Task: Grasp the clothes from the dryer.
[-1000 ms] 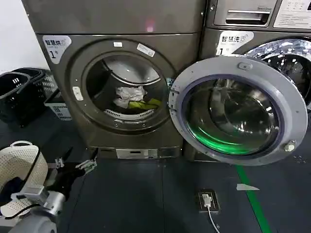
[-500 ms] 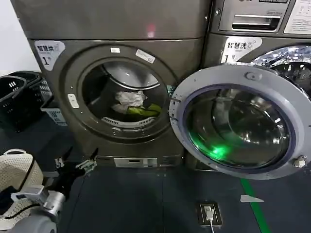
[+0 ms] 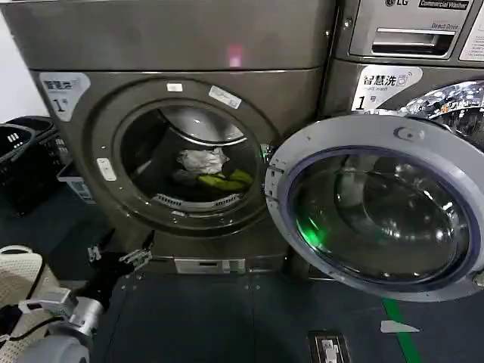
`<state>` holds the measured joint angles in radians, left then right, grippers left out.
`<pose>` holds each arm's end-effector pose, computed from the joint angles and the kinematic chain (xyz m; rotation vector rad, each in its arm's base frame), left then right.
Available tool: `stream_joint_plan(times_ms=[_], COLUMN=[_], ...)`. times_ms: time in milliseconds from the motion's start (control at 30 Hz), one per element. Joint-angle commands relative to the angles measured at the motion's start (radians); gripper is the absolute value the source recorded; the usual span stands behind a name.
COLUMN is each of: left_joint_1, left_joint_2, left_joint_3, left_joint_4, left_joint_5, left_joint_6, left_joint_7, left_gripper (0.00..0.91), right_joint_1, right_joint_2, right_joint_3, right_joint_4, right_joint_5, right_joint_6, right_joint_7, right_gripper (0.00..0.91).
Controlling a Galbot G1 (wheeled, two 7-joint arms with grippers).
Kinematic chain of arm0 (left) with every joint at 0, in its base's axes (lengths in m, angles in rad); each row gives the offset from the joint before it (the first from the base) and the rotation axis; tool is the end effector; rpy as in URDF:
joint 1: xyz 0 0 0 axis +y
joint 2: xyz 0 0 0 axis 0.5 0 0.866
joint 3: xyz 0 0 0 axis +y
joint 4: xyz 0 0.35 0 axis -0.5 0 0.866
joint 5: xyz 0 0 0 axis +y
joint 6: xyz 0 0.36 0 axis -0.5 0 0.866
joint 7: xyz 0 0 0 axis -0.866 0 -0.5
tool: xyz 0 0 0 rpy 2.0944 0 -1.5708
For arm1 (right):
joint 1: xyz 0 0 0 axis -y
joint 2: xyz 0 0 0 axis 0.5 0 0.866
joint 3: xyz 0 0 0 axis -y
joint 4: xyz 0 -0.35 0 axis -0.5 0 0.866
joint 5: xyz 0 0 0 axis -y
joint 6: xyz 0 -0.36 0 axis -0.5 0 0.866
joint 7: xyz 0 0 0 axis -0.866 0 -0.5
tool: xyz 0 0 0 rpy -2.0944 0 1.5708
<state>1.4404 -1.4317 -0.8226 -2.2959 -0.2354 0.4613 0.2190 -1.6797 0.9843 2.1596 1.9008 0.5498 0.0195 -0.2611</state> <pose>0.1998 0.0940 -0.1903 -0.1145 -3.0456 -0.0022 -0.0216 -0.4122 0.0081 1.0226 2.3325 -0.9180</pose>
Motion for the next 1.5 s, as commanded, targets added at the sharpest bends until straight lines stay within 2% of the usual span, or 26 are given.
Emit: stream_joint_plan(times_ms=[33,333,467,533,700,1100,1500], left_joint_1=[-0.001,-0.052,-0.178,-0.237,-0.404,-0.757,-1.005], left_joint_2=[0.000,0.020,0.041,0.060,0.074,0.066,0.036], left_joint_3=[0.002,0.031,0.064,0.091,0.174,0.300,0.411], left_joint_4=[0.000,0.045,0.111,0.153,0.379,0.792,1.184], left_joint_5=[0.001,-0.030,-0.109,-0.111,-0.097,-0.086,-0.066], left_joint_6=[0.000,-0.038,-0.048,-0.056,-0.086,-0.123,-0.255], left_joint_7=[0.001,0.015,0.001,0.002,-0.026,-0.060,-0.098], left_gripper=[0.907,0.907,0.907,0.907,0.907,0.907,0.907], right_joint_1=[-0.002,0.001,-0.011,-0.018,-0.016,-0.023,-0.020], right_joint_2=[0.003,0.002,-0.008,-0.014,-0.022,-0.024,-0.017], right_joint_3=[0.000,-0.016,-0.008,-0.008,-0.017,0.002,0.002], right_joint_4=[0.001,0.013,0.017,0.039,0.068,0.069,0.072], right_joint_5=[0.000,-0.017,-0.041,0.002,-0.008,-0.003,-0.001], right_joint_6=[0.001,-0.003,-0.022,-0.047,-0.076,-0.056,-0.043], right_joint_7=[0.003,0.030,0.057,0.080,0.124,0.106,0.097], right_gripper=[0.907,0.907,0.907,0.907,0.907,0.907,0.907])
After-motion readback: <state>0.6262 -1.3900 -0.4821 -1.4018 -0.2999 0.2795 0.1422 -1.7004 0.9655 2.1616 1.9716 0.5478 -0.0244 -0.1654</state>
